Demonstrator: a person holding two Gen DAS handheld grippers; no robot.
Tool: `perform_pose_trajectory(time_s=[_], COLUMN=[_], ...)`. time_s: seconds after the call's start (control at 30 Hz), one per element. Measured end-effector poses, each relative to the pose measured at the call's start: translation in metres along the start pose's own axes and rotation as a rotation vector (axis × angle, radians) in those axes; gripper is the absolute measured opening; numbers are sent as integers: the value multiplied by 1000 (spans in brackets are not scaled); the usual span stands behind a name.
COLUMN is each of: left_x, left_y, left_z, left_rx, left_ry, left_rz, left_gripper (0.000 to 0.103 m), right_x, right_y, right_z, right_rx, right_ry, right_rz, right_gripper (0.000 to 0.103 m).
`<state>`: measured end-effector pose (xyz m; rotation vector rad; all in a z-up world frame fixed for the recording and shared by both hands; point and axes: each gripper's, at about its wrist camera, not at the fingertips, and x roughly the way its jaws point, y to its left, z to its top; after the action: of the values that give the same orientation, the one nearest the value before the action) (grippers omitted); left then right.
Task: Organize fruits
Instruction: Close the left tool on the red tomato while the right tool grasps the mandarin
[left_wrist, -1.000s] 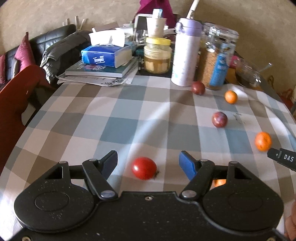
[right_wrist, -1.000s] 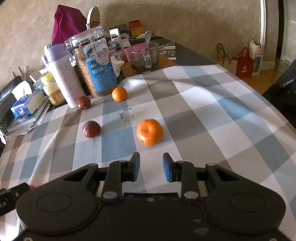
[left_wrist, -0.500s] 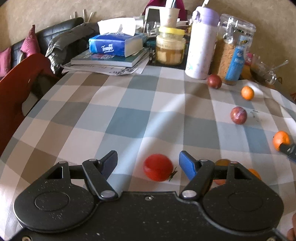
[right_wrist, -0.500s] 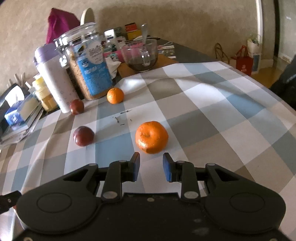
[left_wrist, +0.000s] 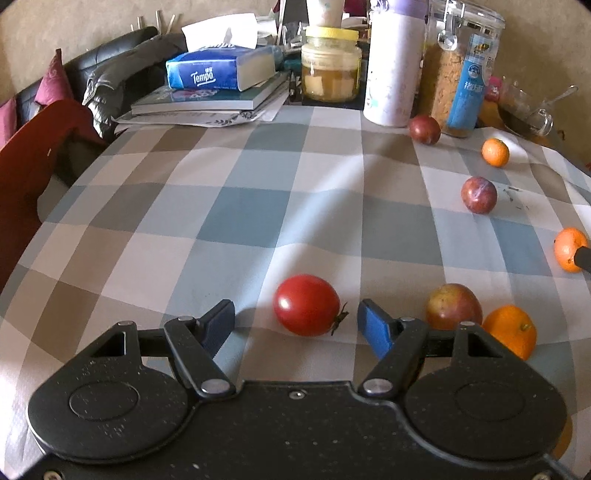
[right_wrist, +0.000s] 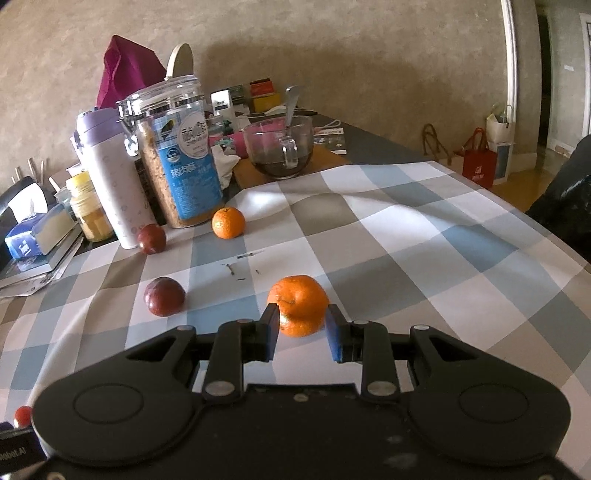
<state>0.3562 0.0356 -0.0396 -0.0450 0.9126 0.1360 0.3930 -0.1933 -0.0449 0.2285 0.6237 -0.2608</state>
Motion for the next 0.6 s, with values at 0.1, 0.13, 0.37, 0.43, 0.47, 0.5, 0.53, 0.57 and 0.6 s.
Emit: perform_pose_trajectory(time_s=[0.1, 0.13, 0.37, 0.43, 0.47, 0.5, 0.53, 0.57, 0.6], left_x=[-2, -3, -6, -5, -4, -3, -3, -3, -2], left_y=[-4, -5, -15, -13, -11, -10, -8, -7, -7], left_z=[-2, -2, -4, -3, -2, -1, -1, -1, -1], left_rx=[23, 32, 80, 68, 60, 51, 44, 39, 34], left_ry=[-18, -26, -60, -55, -52, -49, -46, -44, -43], left_rz=[-3, -1, 6, -5, -12, -20, -27, -32, -36], left_gripper=[67, 64, 53, 52, 52, 52, 52, 52, 52], right_x=[3, 4, 8, 10, 12, 12, 13, 15, 18], right_y=[-6, -8, -12, -11, -11, -11, -11, -9, -6], right_z=[1, 1, 1, 2, 3, 4, 4, 5, 6], right_rx=[33, 49, 96, 101, 111, 126, 141, 147, 140], right_ry=[23, 31, 57, 59, 60, 63, 68, 74, 86], right_rz=[13, 20, 41, 37, 36, 35, 32, 31, 30], right_gripper=[30, 30, 30, 31, 31, 33, 34, 35, 35])
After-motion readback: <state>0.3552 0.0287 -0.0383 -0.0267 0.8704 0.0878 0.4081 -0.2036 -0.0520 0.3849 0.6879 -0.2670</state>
